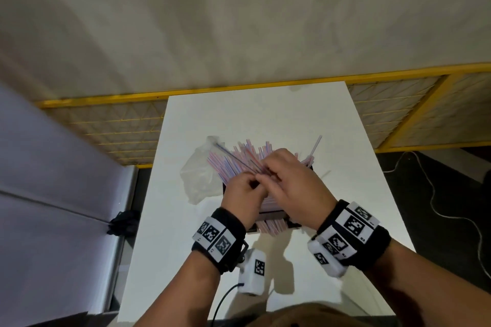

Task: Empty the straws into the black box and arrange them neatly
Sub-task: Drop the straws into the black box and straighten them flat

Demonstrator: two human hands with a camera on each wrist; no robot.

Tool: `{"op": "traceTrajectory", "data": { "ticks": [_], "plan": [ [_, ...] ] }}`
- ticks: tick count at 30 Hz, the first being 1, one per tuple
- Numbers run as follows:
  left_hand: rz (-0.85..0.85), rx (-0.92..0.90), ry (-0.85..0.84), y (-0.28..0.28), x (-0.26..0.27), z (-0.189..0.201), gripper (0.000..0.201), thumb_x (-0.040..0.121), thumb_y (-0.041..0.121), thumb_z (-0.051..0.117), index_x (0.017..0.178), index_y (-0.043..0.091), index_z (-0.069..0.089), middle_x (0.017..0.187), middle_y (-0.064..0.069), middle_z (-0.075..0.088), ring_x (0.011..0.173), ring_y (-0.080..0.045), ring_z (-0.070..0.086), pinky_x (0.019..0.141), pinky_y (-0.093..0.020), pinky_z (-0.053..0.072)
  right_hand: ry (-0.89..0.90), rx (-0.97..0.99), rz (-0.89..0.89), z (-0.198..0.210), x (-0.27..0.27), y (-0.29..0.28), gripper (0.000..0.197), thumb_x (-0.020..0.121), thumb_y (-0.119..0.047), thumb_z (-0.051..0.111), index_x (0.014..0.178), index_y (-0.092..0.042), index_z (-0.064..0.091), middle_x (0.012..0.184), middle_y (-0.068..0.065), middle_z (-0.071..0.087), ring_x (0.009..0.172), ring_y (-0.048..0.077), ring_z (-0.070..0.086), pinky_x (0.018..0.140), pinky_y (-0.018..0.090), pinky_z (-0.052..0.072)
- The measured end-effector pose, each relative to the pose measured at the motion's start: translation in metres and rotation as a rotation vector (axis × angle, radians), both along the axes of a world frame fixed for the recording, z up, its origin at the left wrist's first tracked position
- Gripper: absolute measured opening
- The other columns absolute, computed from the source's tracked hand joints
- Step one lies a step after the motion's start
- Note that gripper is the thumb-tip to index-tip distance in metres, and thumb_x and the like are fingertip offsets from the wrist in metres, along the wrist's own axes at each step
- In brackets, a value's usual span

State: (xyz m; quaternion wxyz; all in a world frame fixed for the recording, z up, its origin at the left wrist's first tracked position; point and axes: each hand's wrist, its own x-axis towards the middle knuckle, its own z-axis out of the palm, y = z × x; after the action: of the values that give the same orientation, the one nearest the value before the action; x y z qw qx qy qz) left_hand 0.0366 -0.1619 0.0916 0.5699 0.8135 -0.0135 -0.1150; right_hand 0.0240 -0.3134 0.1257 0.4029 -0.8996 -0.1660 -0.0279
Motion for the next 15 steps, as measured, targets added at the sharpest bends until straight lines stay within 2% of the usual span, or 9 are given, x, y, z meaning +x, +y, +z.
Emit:
{"op": "traceTrajectory", "data": {
  "ticks": [2,5,7,8,10,12,15],
  "plan": [
    [-0.046,0.030,0.004,-0.006,0.004,-0.004,0.030,0.083,0.013,0.066,0.057,0.026,0.062,0.053,0.008,0.054,0.052,-0.008,0.045,0.053,-0.026,0.040,-0.022,-0.087,-0.008,-0.005,0.008,-0.002,0.008,0.103,-0.029,0.050,0.096,-0.027,0.051,0.096,-0.010,0.046,0.082,0.010,0.050,0.071,0.035,0.048],
    [-0.068,0.120,0.077,-0.004,0.003,-0.014,0.022,0.084,0.024,0.066,0.063,0.022,0.059,0.054,0.010,0.054,0.049,-0.007,0.045,0.053,-0.027,0.040,0.004,-0.290,0.035,-0.023,0.021,-0.004,0.014,0.104,-0.030,0.049,0.094,-0.022,0.053,0.093,-0.004,0.050,0.082,0.016,0.048,0.073,0.041,0.047],
    [-0.080,0.159,0.133,0.005,-0.002,-0.022,0.019,0.085,0.033,0.069,0.069,0.024,0.064,0.061,0.011,0.063,0.055,-0.007,0.056,0.059,-0.027,0.045,0.018,-0.428,0.112,-0.039,0.026,-0.006,0.014,0.104,-0.029,0.050,0.096,-0.019,0.057,0.094,-0.001,0.053,0.086,0.021,0.050,0.076,0.040,0.045],
    [-0.079,0.191,0.151,0.013,-0.006,-0.026,0.019,0.086,0.036,0.072,0.072,0.025,0.067,0.065,0.010,0.066,0.061,-0.006,0.060,0.061,-0.026,0.047,0.031,-0.488,0.148,-0.049,0.028,-0.008,0.013,0.102,-0.028,0.052,0.098,-0.018,0.059,0.095,0.000,0.054,0.089,0.023,0.052,0.077,0.039,0.044],
    [-0.033,0.272,0.156,0.032,-0.017,-0.035,0.030,0.084,0.041,0.075,0.067,0.021,0.062,0.059,0.013,0.059,0.059,-0.006,0.055,0.059,-0.023,0.042,0.075,-0.575,0.193,-0.066,0.027,-0.012,0.014,0.097,-0.028,0.057,0.103,-0.017,0.063,0.100,0.003,0.056,0.095,0.025,0.053,0.081,0.038,0.044],
    [0.045,0.373,0.142,0.050,-0.024,-0.040,0.037,0.082,0.046,0.075,0.063,0.020,0.056,0.055,0.016,0.055,0.054,-0.003,0.050,0.053,-0.019,0.036,0.150,-0.613,0.196,-0.082,0.024,-0.017,0.027,0.095,-0.037,0.057,0.113,-0.017,0.063,0.105,0.003,0.056,0.101,0.026,0.054,0.084,0.039,0.045],
    [0.153,0.515,0.020,0.066,-0.029,-0.039,0.032,0.080,0.048,0.077,0.069,0.026,0.056,0.065,0.013,0.060,0.065,0.000,0.056,0.056,-0.017,0.035,0.242,-0.603,0.195,-0.097,0.017,-0.020,0.049,0.100,-0.056,0.039,0.124,-0.019,0.061,0.109,0.001,0.057,0.104,0.023,0.055,0.089,0.038,0.046]
  ]
}}
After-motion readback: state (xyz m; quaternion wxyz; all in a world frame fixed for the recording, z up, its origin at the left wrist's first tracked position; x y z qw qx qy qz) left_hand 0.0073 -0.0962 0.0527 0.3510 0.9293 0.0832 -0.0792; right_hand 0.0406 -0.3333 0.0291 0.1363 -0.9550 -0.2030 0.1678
